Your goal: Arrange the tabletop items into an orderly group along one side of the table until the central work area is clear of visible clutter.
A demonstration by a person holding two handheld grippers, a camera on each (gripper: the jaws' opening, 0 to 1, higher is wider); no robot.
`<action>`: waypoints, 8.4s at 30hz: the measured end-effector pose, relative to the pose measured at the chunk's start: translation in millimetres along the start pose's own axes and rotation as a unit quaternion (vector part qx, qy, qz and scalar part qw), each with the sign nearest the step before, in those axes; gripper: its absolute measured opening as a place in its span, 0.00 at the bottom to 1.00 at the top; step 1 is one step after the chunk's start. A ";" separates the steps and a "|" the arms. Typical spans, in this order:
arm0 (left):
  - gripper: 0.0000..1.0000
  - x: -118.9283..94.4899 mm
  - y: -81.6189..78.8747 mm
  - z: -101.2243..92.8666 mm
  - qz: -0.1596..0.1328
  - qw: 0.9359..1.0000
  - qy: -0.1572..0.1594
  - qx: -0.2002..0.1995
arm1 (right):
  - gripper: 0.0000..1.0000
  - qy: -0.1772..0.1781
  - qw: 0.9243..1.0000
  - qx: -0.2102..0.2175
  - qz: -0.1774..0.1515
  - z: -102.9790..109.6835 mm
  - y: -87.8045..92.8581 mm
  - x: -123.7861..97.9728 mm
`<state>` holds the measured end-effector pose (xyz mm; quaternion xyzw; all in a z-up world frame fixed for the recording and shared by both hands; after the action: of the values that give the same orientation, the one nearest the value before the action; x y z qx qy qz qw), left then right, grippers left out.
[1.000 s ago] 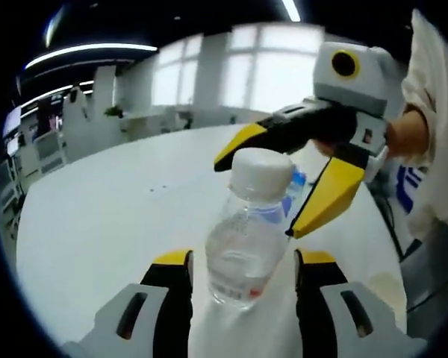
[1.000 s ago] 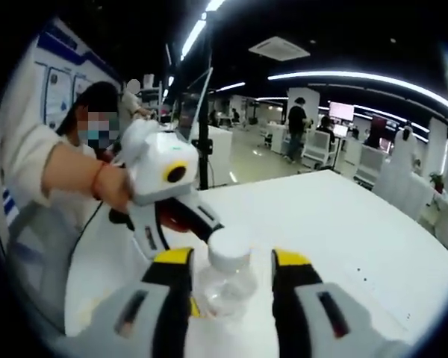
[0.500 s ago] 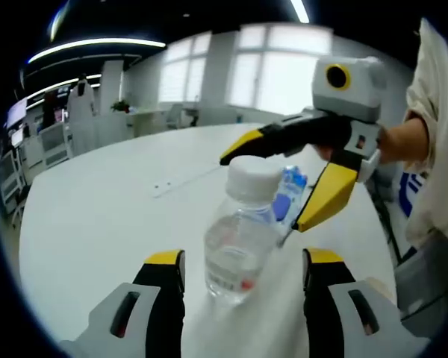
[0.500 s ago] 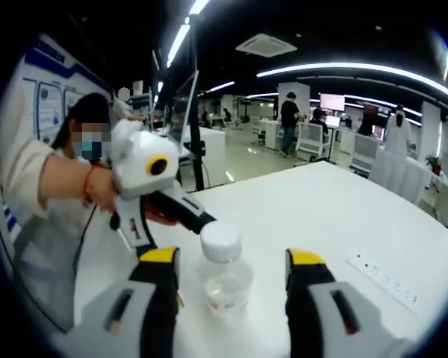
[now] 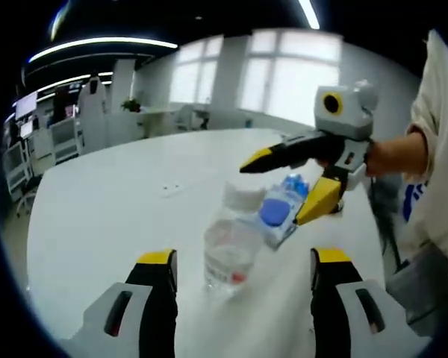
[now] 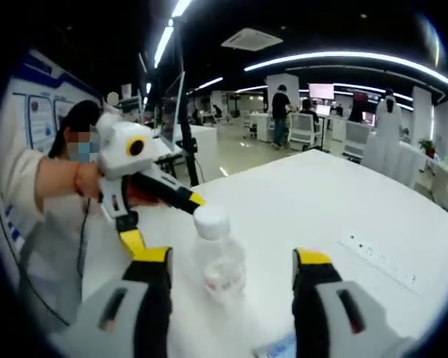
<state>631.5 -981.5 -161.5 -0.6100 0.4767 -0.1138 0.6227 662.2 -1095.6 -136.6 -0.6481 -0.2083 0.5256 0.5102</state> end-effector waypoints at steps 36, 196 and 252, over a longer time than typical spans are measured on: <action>0.77 -79.5 -6.4 -52.3 -0.052 0.995 -0.074 -0.043 | 0.65 0.046 0.998 0.015 0.031 6.9 24.0 -56.1; 0.71 -91.0 45.0 -83.7 -0.052 0.988 -0.098 -0.110 | 0.00 0.020 0.981 0.091 0.172 -52.3 57.4 20.1; 0.73 -83.4 24.0 -98.9 -0.051 0.992 -0.083 -0.084 | 0.54 0.042 0.991 0.089 0.092 -53.0 37.7 -21.2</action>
<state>505.1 -980.0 -124.8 -0.6912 0.3994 -0.0543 0.5998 691.9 -1150.9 -163.7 -0.6379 -0.0784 0.5588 0.5241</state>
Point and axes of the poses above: the point that each gripper's makers call its tool centre point, and the gripper's own axes: x roughly forward along the fingers, z roughly to its left, y roughly out of its underside, the point moved 4 cm from there along -x, roughly backward along the fingers, and after that the axes turned 2 degrees about z, right-handed, at the moved point
